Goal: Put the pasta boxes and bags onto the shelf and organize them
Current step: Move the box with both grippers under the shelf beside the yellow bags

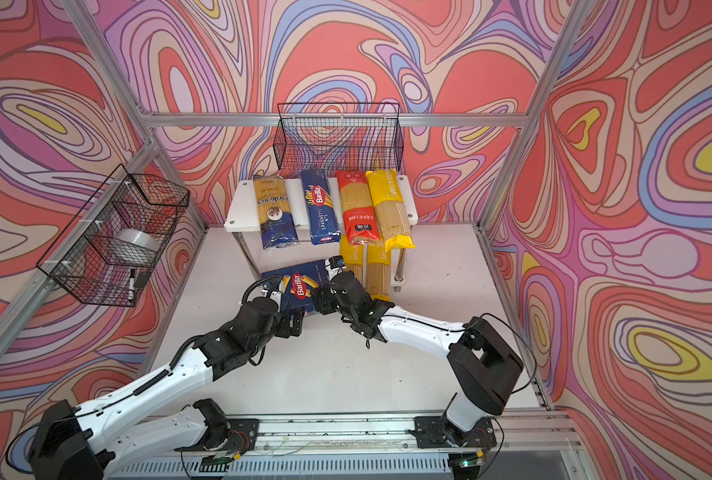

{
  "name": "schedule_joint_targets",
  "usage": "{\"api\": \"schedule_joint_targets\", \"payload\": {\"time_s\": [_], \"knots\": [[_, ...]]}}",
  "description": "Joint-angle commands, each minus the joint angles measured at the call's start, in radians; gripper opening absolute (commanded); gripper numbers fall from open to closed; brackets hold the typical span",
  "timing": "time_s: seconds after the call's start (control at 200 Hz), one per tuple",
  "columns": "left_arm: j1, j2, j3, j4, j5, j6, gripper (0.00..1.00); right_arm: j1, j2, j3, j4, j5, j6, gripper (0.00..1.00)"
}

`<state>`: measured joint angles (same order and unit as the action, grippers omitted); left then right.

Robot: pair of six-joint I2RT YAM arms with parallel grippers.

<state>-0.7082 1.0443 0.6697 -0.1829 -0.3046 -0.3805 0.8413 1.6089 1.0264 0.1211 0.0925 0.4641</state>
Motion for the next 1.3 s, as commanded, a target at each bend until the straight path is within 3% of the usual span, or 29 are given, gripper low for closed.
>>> {"api": "schedule_joint_targets", "payload": {"time_s": [0.0, 0.966, 1.297], "knots": [[-0.007, 0.043, 0.095, 0.298, 0.211, 0.075, 1.00, 0.091, -0.002, 0.085, 0.232, -0.297, -0.015, 0.70], [0.177, 0.201, 0.179, 0.339, 0.298, 0.142, 1.00, 0.091, 0.134, 0.165, 0.310, -0.260, -0.055, 0.70], [0.208, 0.116, 0.116, 0.354, 0.289, 0.096, 1.00, 0.091, 0.212, 0.239, 0.316, -0.301, -0.050, 0.70]]}}
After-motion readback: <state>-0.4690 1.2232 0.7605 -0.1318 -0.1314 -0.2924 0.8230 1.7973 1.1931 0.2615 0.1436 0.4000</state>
